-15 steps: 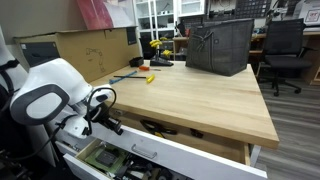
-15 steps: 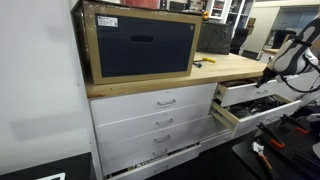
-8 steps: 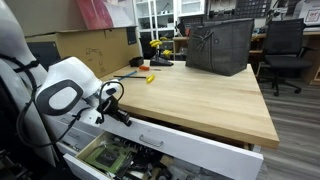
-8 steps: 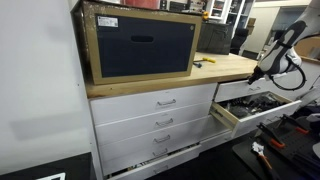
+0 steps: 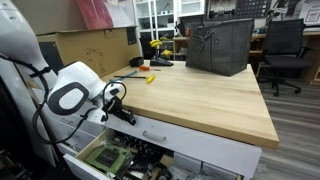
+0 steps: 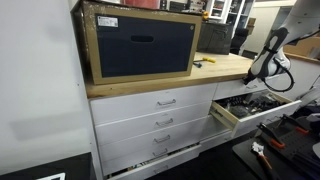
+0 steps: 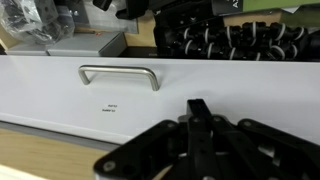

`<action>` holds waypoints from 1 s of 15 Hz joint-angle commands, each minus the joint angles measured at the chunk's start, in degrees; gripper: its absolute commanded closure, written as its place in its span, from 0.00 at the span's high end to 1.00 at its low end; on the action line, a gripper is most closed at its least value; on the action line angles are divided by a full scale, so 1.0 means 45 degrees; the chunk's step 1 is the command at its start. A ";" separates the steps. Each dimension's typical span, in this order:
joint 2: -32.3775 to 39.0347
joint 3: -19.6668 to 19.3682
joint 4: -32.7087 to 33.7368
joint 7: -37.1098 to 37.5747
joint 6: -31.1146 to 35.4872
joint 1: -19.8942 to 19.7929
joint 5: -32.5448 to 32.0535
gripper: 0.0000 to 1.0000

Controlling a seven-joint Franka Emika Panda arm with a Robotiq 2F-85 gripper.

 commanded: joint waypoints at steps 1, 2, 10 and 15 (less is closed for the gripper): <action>0.0873 -0.0358 0.0539 0.0166 0.0960 0.0722 0.0412 0.00; 0.1047 -0.0479 0.0628 0.0263 0.1239 0.0919 0.0636 0.00; 0.2310 -0.1832 0.2086 0.0470 0.1140 0.3184 0.3296 0.00; 0.3423 -0.2857 0.2412 0.0948 0.1078 0.4598 0.4643 0.00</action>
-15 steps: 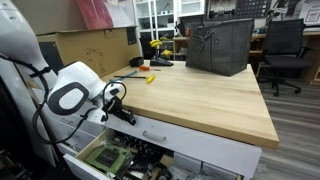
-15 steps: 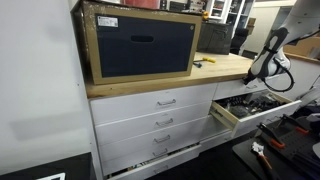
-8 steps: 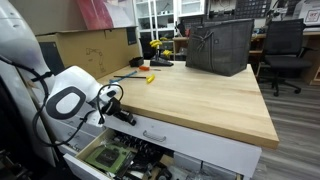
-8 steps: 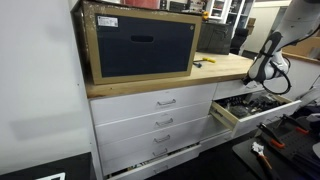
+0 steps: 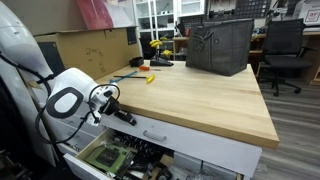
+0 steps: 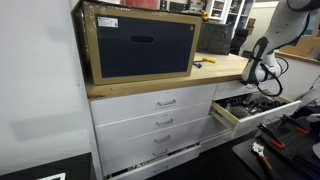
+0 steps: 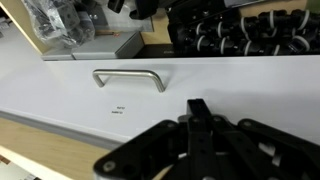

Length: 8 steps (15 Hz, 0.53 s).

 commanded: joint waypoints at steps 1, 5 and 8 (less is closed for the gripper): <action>0.1655 -0.0455 0.1730 0.0962 0.0934 0.0667 0.0590 0.00; 0.1821 -0.1476 0.1749 0.1289 0.0430 0.1796 0.1087 0.00; 0.1785 -0.2623 0.1523 0.0918 -0.1227 0.2864 0.0664 0.00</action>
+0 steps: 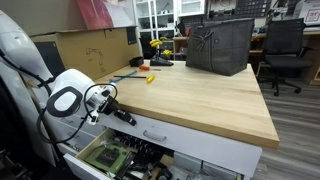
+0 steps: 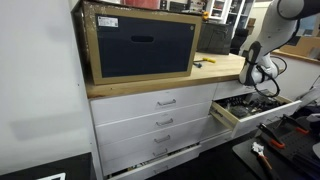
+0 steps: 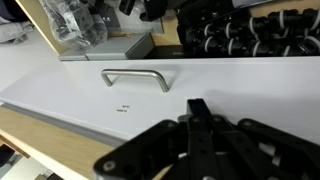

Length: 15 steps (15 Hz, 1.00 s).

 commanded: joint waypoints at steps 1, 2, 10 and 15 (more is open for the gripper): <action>0.0587 -0.1544 0.1322 0.0051 -0.1420 0.1160 -0.0541 0.00; 0.0549 -0.1866 0.1329 0.0124 -0.2115 0.1404 -0.0958 0.00; 0.1118 -0.2650 0.1520 0.1799 -0.1865 0.1784 -0.2804 0.00; 0.1553 -0.2636 0.1438 0.2145 -0.1274 0.1855 -0.2594 0.00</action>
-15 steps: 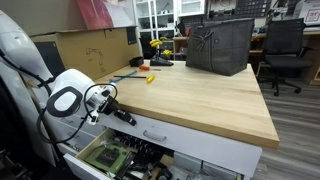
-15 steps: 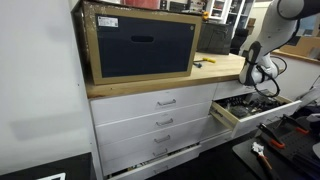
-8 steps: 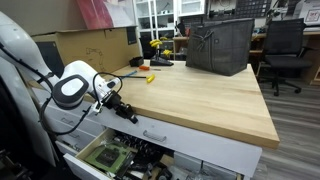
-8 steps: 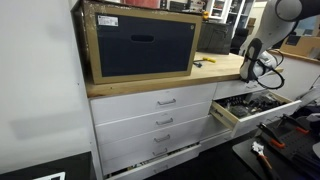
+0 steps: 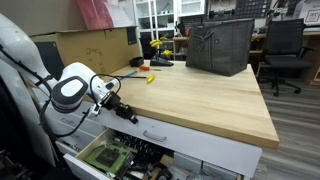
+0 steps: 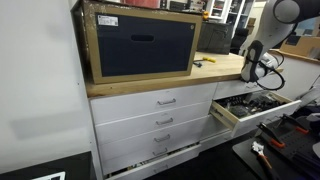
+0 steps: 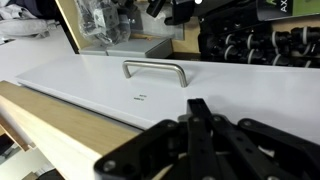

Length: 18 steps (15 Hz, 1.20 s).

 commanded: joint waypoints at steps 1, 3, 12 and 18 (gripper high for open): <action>0.0942 -0.0472 0.0937 0.0669 0.1247 0.0183 0.0029 0.00; 0.1069 -0.0599 0.0885 0.0727 0.1361 0.0286 0.0064 0.00; 0.0245 -0.0323 -0.1085 -0.3111 0.3243 0.0104 -0.1816 0.00; 0.0465 -0.1106 -0.1251 -0.5227 0.3087 0.0916 -0.3055 0.00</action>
